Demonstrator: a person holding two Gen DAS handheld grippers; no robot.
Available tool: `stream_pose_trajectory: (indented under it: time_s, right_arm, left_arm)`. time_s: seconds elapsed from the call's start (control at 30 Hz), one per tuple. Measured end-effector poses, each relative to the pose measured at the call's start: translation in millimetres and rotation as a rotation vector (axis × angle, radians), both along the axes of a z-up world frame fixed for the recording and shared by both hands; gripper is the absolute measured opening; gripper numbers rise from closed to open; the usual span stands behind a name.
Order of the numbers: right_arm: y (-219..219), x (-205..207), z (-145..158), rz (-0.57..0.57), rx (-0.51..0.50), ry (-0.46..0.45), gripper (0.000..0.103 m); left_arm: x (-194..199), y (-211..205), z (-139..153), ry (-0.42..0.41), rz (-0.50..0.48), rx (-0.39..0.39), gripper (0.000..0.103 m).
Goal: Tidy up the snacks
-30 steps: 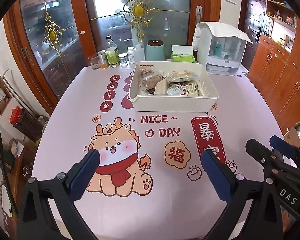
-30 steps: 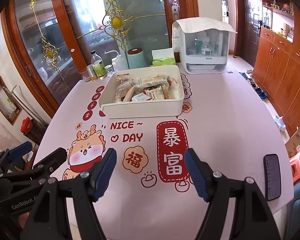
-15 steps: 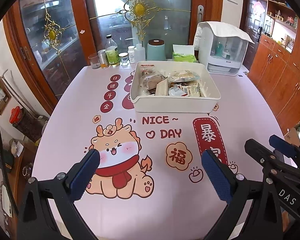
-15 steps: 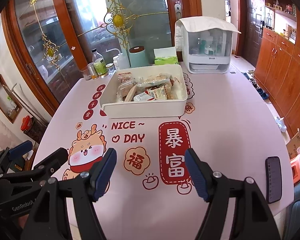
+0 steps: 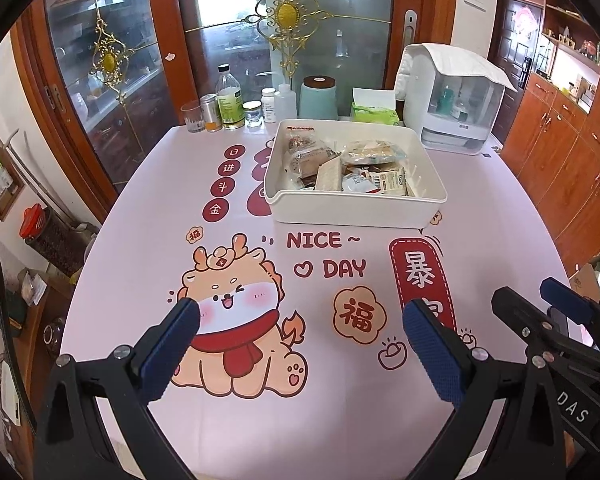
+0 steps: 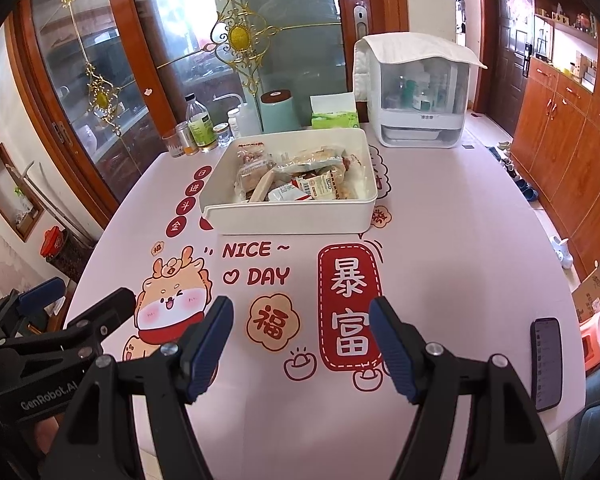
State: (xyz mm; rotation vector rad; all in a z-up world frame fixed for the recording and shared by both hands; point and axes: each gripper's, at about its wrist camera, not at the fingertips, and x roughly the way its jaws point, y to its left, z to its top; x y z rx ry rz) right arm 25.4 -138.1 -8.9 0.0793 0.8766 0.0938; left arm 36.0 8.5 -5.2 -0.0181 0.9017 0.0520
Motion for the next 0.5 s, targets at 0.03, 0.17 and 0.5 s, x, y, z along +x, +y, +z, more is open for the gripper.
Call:
stream_pose_trajectory:
  time_s: [0.03,0.17,0.5]
  right_arm:
    - [-0.1,0.2,0.5,0.001,-0.002,-0.001,0.071]
    - [-0.7,-0.5,1.1,0.003,-0.006,-0.004,0.071]
    - [-0.9,0.1,1.6,0.004,-0.005,-0.005,0.071]
  left_arm:
    - [0.4,0.1,-0.1,0.0,-0.001,0.0,0.101]
    - [1.0,-1.5,-0.4,0.004,0.002,-0.002,0.101]
    - [0.5,-0.9,-0.3,0.004,0.004,-0.004,0.101]
